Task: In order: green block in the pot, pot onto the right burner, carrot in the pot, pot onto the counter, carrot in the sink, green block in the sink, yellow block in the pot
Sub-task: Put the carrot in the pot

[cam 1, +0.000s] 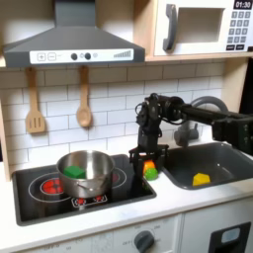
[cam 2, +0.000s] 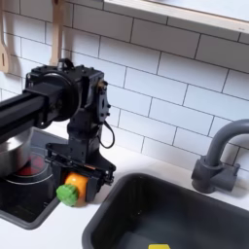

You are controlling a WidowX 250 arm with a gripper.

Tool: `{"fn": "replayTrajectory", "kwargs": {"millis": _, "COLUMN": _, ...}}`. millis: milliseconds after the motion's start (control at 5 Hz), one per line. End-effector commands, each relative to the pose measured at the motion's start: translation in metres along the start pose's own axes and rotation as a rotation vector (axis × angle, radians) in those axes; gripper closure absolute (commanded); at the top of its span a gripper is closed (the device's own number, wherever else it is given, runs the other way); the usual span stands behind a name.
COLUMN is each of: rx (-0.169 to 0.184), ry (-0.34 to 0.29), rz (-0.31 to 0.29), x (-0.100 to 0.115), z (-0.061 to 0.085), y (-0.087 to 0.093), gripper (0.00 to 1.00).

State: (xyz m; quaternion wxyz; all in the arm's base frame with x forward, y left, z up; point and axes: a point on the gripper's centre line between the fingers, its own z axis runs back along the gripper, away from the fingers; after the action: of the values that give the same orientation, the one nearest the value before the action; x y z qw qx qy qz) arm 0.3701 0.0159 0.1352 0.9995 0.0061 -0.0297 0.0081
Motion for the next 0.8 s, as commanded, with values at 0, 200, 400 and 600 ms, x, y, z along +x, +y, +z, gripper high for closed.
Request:
{"fn": "replayTrajectory", "kwargs": {"millis": 0, "rx": 0.001, "ry": -0.026, "rz": 0.013, "x": 0.004, "z": 0.015, "y": 0.005, "gripper": 1.0}}
{"fn": "replayTrajectory", "kwargs": {"millis": 200, "rx": 0.001, "ry": -0.061, "rz": 0.019, "x": 0.004, "z": 0.032, "y": 0.007, "gripper": 1.0}}
{"fn": "replayTrajectory", "kwargs": {"millis": 400, "rx": 0.01, "ry": -0.087, "rz": 0.042, "x": 0.003, "z": 0.044, "y": 0.012, "gripper": 1.0}}
{"fn": "replayTrajectory", "kwargs": {"millis": 600, "rx": 0.019, "ry": -0.104, "rz": 0.098, "x": -0.005, "z": 0.061, "y": 0.035, "gripper": 1.0}}
